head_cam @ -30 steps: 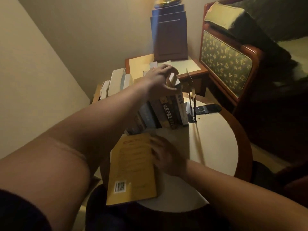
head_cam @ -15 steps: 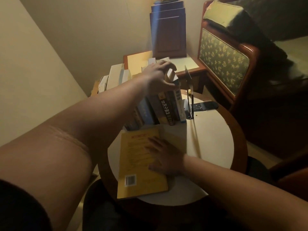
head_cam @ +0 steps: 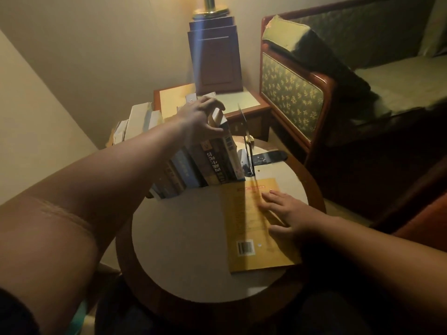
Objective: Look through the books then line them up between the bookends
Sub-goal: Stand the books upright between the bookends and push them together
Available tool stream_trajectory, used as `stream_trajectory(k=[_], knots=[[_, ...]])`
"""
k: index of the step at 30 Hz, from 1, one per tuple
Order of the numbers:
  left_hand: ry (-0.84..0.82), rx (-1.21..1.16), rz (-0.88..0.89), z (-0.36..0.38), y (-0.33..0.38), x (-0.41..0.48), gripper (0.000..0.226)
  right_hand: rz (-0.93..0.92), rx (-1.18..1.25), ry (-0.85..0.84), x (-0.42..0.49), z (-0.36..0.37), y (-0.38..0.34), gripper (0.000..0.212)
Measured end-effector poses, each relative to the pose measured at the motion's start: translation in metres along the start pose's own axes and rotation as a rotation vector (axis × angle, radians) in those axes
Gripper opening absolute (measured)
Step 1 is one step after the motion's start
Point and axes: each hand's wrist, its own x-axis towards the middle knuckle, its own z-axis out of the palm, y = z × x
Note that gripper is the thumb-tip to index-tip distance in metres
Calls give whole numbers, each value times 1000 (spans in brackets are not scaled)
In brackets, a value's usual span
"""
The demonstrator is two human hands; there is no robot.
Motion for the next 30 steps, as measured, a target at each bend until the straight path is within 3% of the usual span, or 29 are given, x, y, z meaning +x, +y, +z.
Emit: stream_trajectory(k=[9, 18, 23, 30], knots=[[-6, 4, 7, 0, -2, 1, 57, 126, 81, 47, -28, -11, 32, 68], [11, 25, 3, 3, -2, 3, 60, 203, 198, 191, -14, -26, 30, 42], [8, 55, 13, 4, -2, 3, 59, 330, 326, 254, -2, -41, 40, 64], [9, 65, 7, 5, -2, 4, 60, 449, 459, 172, 16, -57, 50, 103]])
